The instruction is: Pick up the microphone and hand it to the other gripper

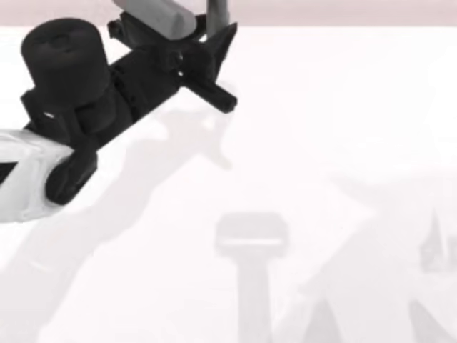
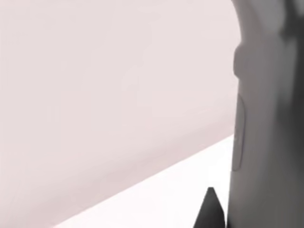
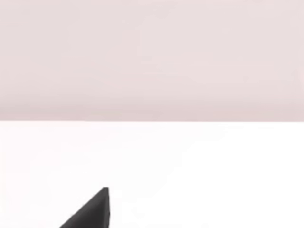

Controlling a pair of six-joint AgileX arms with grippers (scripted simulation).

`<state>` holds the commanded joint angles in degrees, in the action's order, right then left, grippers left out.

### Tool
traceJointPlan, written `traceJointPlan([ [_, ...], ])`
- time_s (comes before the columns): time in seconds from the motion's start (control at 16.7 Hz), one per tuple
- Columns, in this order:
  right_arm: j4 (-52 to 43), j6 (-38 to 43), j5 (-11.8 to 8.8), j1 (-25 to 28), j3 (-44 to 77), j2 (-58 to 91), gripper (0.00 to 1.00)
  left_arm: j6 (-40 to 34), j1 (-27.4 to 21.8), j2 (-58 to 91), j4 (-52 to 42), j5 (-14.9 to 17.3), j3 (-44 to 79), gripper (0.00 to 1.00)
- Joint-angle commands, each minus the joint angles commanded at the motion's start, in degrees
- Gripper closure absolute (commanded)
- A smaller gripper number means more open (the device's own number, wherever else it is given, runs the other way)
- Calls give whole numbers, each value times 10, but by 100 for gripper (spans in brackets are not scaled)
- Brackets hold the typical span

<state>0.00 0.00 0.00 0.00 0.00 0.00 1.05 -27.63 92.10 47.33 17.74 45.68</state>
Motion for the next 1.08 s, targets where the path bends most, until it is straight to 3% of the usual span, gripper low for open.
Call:
traceJointPlan([
  [0.18, 0, 0, 0, 0, 0, 0, 0, -1, -64, -14, 18, -68, -21, 100],
  [0.3, 0, 0, 0, 0, 0, 0, 0, -2, -85, -20, 24, -89, -28, 100],
  [1.08, 5, 0, 0, 6, 6, 7, 0, -2, -87, -21, 25, -91, -29, 100],
])
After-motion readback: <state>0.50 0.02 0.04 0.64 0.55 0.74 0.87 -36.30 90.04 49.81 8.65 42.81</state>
